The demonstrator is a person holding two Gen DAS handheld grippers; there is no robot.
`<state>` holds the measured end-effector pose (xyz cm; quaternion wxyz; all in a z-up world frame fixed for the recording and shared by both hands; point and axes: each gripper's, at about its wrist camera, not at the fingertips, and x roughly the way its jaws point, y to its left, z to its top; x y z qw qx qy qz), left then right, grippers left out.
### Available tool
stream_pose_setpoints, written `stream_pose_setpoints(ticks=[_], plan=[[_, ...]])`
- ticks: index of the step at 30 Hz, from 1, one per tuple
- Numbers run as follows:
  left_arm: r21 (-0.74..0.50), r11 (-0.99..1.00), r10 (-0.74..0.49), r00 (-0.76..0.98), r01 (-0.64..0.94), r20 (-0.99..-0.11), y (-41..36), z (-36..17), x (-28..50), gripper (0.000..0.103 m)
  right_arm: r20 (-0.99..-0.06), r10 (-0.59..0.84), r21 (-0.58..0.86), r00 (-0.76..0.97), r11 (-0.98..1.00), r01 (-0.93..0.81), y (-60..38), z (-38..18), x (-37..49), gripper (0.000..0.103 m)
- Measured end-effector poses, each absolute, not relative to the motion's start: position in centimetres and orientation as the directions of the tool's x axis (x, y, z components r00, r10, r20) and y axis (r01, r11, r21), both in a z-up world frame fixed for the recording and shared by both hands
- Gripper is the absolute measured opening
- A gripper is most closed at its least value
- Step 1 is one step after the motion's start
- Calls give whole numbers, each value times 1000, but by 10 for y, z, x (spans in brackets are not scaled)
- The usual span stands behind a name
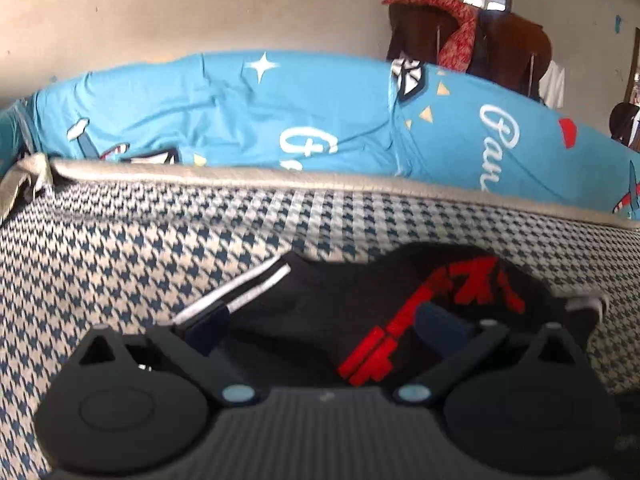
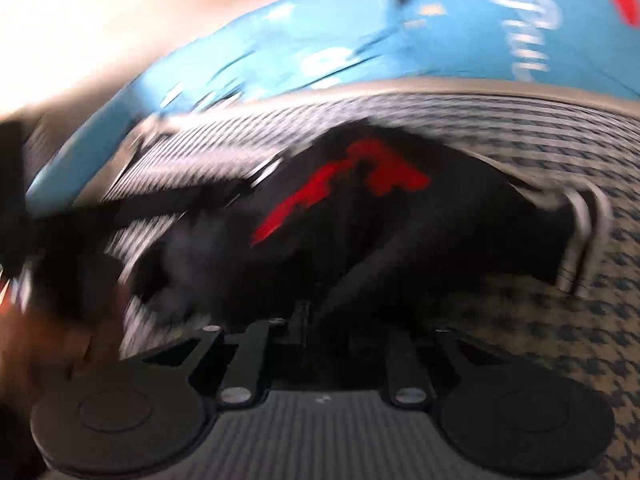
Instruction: Fold clothes
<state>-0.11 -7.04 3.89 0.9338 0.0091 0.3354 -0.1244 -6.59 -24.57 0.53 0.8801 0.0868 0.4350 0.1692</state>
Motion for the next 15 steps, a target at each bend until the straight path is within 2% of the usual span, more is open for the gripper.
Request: stream_pose_setpoints(ticks=[5, 8, 12, 15], plan=[[-29, 950, -240, 665, 312, -707, -91, 16, -1, 103, -759, 351, 174, 548, 921, -348, -225, 13, -82, 34], [23, 939, -205, 614, 342, -762, -105, -2, 0, 103, -730, 359, 148, 581, 914, -379, -234, 30, -92, 48], [42, 941, -182, 608, 335, -772, -107, -7, -3, 103, -680, 318, 38, 661, 915, -401, -254, 55, -112, 51], [16, 949, -178, 574, 316, -799, -101, -12, 0, 103, -632, 270, -33, 726, 927, -374, -273, 70, -122, 57]])
